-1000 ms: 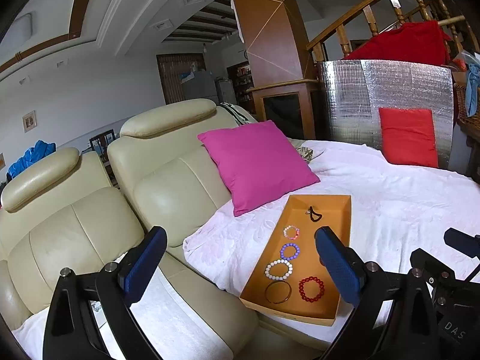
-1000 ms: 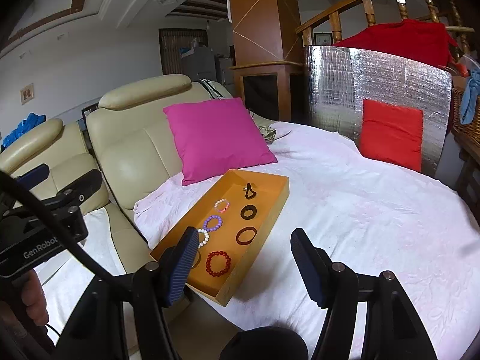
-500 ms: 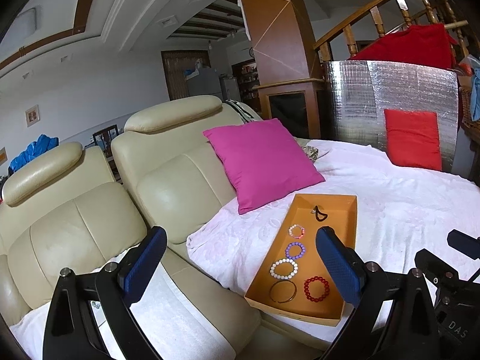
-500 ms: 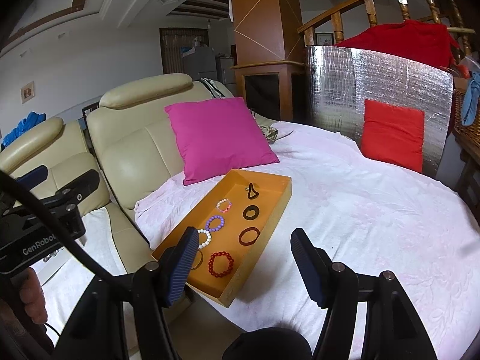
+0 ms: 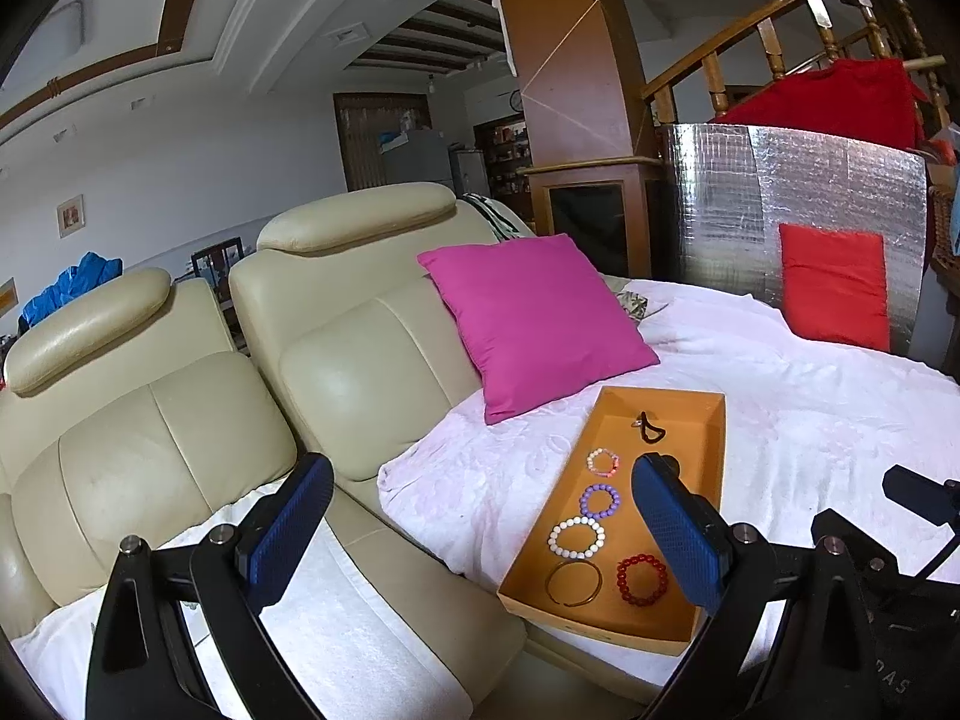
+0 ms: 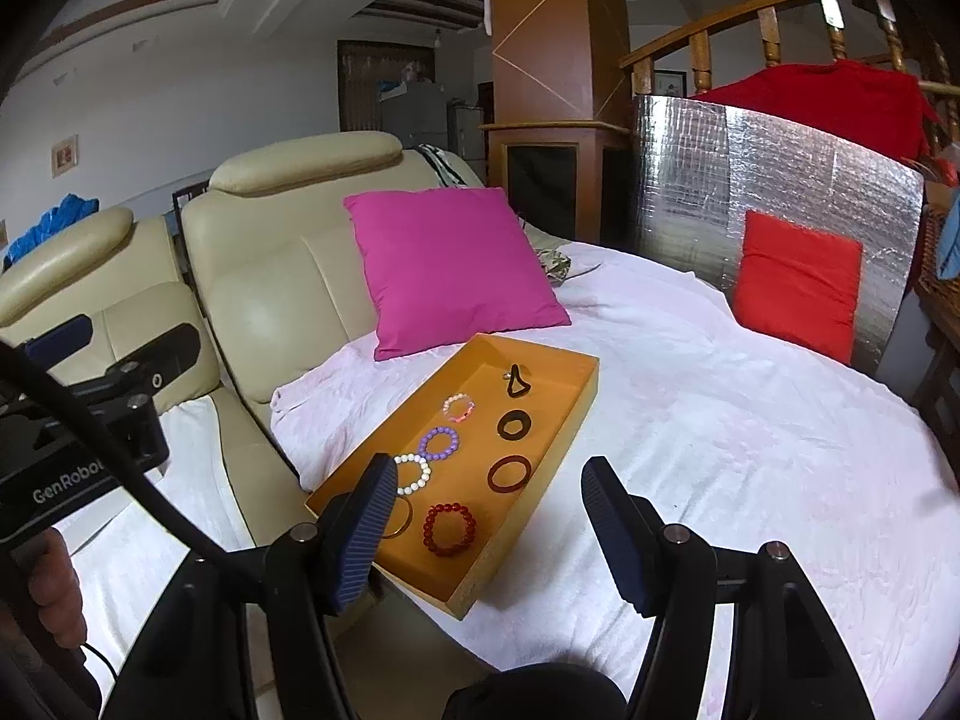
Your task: Organize jewelry
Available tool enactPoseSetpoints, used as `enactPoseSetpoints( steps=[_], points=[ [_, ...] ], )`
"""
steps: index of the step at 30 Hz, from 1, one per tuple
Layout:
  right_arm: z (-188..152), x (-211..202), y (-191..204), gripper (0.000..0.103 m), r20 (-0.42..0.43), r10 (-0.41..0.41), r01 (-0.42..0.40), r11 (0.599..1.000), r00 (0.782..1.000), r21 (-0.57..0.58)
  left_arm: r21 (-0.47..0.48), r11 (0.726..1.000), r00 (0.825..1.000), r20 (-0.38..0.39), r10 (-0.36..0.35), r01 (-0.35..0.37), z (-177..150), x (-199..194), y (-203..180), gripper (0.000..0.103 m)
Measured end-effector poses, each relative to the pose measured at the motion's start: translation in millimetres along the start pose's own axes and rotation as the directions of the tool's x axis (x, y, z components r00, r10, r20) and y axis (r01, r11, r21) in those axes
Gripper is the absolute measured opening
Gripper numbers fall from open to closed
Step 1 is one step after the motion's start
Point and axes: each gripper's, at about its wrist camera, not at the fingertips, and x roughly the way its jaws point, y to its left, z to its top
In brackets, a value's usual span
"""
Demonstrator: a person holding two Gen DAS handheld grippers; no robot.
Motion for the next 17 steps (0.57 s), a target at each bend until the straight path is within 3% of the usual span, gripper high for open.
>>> enactPoseSetpoints(
  steps=[12,17],
  points=[
    [4.2,15.0,11.1,0.068,-0.006,0.004,-0.004,0.999,1.000,-0.044,-0.023,0.999,0.999,-0.015,-0.029,0.028,-1.9,17.1,2.2,0.099],
    [7.8,24.4,-8.6,0.068,-0.001,0.004,-0.004,1.000,1.000,-0.009,0.043,0.996,0.997,-0.001,-0.081,0.081,1.0,23.9,-24.1,0.099]
  ],
)
